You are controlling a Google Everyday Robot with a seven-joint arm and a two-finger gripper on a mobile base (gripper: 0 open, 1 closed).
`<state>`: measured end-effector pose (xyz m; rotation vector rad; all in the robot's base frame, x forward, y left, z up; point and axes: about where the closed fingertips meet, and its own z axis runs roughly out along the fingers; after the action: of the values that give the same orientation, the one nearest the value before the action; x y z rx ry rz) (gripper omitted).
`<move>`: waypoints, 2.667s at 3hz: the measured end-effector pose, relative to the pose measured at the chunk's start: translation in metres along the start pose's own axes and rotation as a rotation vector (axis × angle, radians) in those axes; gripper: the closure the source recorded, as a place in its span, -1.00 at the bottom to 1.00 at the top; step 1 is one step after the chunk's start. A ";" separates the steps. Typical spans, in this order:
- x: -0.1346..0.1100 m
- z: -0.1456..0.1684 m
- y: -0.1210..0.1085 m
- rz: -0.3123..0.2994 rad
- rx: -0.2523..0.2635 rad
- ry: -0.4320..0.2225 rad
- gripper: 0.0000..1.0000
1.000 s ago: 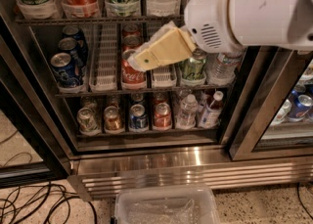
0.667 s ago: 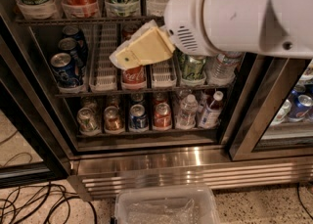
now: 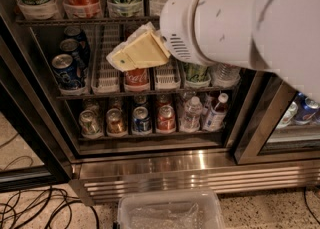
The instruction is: Pick water bottle from top shelf of fridge
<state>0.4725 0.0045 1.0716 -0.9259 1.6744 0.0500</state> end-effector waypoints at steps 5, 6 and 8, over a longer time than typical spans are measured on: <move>-0.018 0.044 -0.014 0.290 0.195 -0.313 -1.00; -0.029 0.037 -0.022 0.285 0.231 -0.356 -1.00; -0.030 0.041 -0.020 0.312 0.242 -0.386 -0.96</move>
Offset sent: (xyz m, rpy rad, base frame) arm 0.0367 -0.0171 0.0062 0.2953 -0.2175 -0.1930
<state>0.5186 0.0271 1.0916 -0.4342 1.4106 0.2180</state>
